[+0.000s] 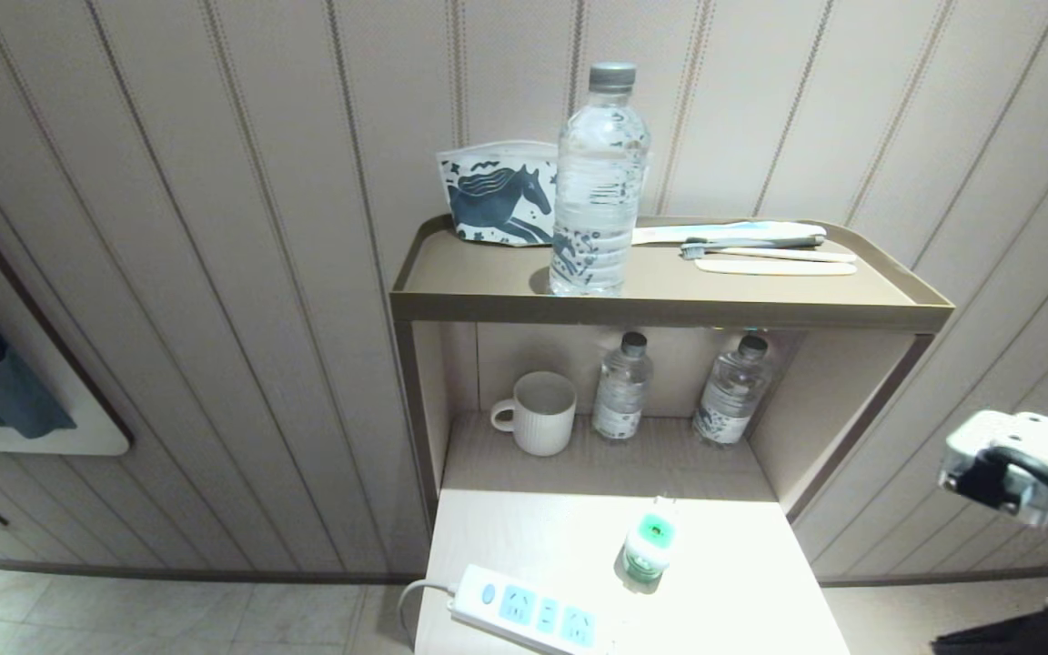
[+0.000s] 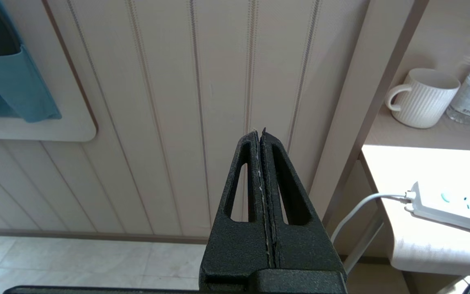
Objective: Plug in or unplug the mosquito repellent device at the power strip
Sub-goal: Pick up the mosquito repellent liquid
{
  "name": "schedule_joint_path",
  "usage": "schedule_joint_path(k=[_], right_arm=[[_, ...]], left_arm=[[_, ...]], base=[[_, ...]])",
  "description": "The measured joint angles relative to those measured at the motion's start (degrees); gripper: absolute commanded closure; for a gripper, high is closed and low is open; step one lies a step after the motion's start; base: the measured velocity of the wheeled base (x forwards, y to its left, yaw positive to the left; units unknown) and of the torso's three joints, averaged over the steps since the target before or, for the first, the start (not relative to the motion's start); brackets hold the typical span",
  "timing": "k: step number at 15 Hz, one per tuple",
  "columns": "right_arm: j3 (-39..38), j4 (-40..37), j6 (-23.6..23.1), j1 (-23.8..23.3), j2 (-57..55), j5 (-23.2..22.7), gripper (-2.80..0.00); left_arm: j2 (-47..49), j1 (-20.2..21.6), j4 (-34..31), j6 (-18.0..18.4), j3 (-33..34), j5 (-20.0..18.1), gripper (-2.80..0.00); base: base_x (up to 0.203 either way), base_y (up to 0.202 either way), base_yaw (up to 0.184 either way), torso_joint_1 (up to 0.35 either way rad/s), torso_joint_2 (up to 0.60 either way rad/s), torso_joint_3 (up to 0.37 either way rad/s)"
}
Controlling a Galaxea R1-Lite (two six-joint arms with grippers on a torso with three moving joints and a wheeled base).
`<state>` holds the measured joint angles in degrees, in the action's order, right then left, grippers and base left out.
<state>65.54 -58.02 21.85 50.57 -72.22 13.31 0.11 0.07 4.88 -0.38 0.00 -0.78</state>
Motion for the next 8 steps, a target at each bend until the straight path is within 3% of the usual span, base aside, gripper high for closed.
schedule_joint_path(k=[4,8], right_arm=[[1.42,0.49,0.78,7.3,-7.16,0.14,0.0],[6.54,0.63,3.83,9.08,-15.48,-0.67,0.0]], left_arm=[[0.0,0.0,-0.02,0.05,0.0,0.0,0.0],[0.0,0.0,0.0,0.05,0.0,0.01,0.0]], base=[[0.0,0.0,0.0,0.0,0.0,0.0],[0.0,0.0,0.0,0.0,0.0,0.0]])
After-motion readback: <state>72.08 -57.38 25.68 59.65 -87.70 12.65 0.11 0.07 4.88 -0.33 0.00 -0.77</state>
